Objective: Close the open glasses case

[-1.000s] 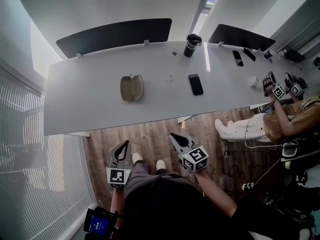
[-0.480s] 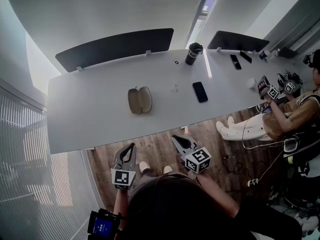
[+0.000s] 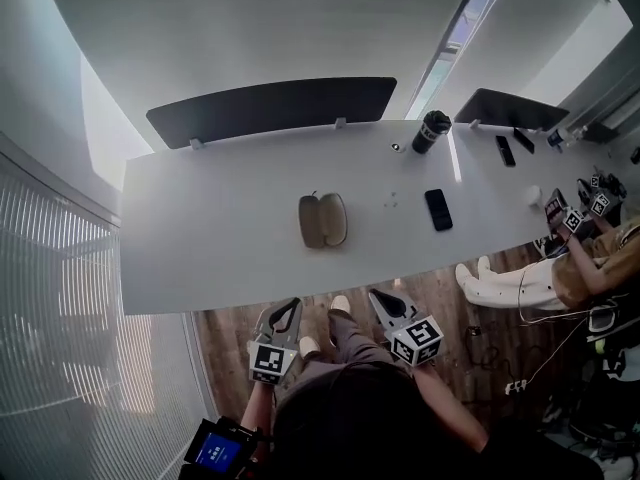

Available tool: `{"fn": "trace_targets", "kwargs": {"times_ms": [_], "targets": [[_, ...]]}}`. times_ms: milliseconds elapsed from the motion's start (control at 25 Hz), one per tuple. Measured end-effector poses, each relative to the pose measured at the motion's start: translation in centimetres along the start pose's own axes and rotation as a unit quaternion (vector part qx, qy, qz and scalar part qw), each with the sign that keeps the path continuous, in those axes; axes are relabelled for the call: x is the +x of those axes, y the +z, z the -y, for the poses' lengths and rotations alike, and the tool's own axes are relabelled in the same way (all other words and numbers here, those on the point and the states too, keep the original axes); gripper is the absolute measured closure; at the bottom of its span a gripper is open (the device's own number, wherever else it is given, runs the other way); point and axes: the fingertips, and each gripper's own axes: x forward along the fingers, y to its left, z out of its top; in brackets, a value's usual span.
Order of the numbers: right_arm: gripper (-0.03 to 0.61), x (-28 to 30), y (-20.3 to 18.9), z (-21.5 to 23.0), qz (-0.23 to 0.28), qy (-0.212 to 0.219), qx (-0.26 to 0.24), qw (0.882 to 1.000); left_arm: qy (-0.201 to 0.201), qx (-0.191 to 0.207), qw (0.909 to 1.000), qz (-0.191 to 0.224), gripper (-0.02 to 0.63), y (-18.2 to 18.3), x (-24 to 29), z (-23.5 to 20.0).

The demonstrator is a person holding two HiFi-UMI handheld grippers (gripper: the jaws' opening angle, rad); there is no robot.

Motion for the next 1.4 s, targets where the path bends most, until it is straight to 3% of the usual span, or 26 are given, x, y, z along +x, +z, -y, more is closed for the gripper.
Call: {"fn": "trace_targets", "kwargs": {"times_ms": [160,280,480,600,960,1400], "targets": [[0.572,2.4,0.6,1.6,-0.001,0.004,0.000,1.000,0.007,-0.006,0.9998,-0.016,0.606,1.3,1.7,-2.2],[0.572,3.9,0.7,3.1,0.000,0.011,0.010,1.000,0.006,0.015,0.9996,-0.025,0.606,0.1,3.4,-3.3],[0.572,6.5,1.8,5.1,0.011,0.030,0.024,0.999,0.003,0.006,0.9986,-0.052,0.606,0.1,6.0,-4.4],[0.572,8.0,2.0,7.5,0.007,0.036,0.026,0.999,-0.013,0.020,0.9981,-0.057,0.606,0.3,8.3,-4.9],[0.572,10.8,2.2,14.4,-0.005,0.056,0.062,0.996,-0.013,0.035,0.9903,-0.134,0.606,-1.5,14.6,-7.0],[0.572,11.1,3.0,17.3,-0.040,0.028,0.067,0.997,-0.056,0.010,0.9819,-0.181,0.604,-5.5,18.8,-7.4]]}}
